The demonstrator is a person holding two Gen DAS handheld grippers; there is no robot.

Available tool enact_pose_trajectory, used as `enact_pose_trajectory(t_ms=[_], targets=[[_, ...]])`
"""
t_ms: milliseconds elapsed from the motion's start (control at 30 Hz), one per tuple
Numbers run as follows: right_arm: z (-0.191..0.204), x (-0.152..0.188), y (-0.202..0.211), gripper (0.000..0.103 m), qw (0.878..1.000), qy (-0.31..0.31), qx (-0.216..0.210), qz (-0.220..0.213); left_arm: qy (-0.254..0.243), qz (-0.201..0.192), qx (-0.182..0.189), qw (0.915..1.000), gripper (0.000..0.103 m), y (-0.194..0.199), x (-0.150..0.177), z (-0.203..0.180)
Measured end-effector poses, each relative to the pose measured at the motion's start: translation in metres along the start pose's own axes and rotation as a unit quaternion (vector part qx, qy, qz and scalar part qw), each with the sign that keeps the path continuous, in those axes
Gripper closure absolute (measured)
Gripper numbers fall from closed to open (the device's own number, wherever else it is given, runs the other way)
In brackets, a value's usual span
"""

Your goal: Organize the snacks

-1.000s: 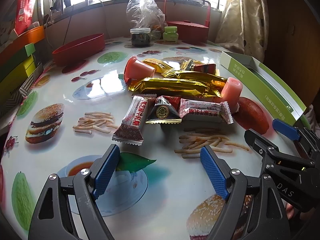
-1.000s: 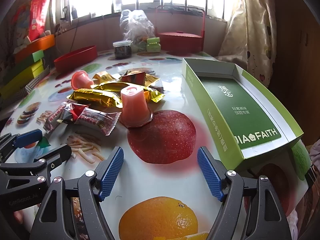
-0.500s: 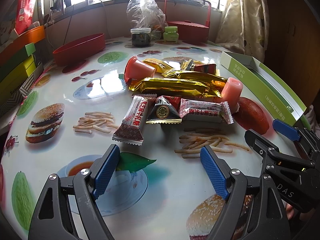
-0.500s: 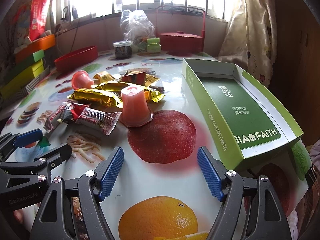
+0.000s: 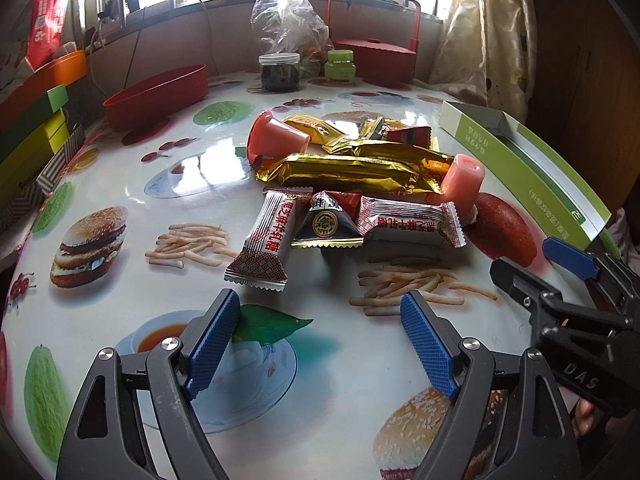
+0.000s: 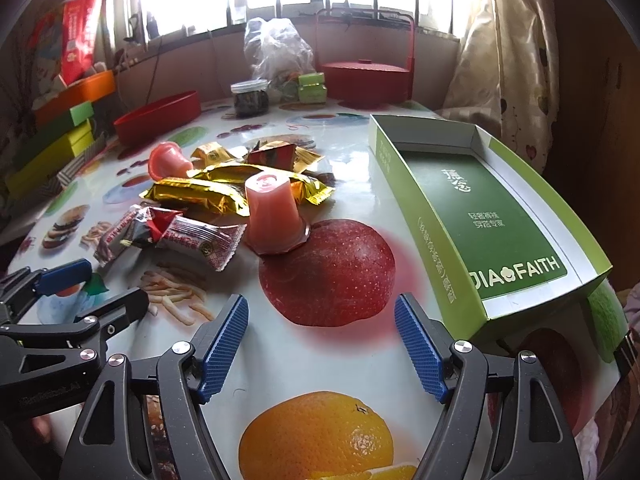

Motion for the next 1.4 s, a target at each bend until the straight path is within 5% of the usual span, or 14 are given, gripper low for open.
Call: enact_pose_trajectory(t_ms=[633, 1000, 1167, 1400], targets=[[0.017, -0.057, -0.006, 0.031, 0.999, 0.019, -0.047, -0.007, 0.076, -0.001, 0.045, 0.9961, 0.02, 0.002, -0.034, 0.047], [0.015, -0.069, -0.022, 0.06, 0.998, 0.004, -0.058, 0.001, 0.075, 0.015, 0.033, 0.9965, 0.021, -0.013, -0.041, 0.06], [0.017, -0.069, -0.025, 0.065, 0.998, 0.009, -0.063, 0.001, 0.065, 0.019, 0.032, 0.9972, 0.026, -0.018, -0.044, 0.059], [0.019, -0.07, -0.028, 0.073, 0.998, 0.011, -0.069, 0.006, 0.041, 0.021, 0.034, 0.9984, 0.047, -0.02, -0.049, 0.051]])
Point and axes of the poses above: each gripper's, at about its wrist camera, not at the fingertips, and y roughly against the way its jaws point, z to its left, x to its underside, the point moved 6 cm from there along -y, roughly the way its jaws point, and after that the axes turned 10 degrees about z, right-handed, at the moved point
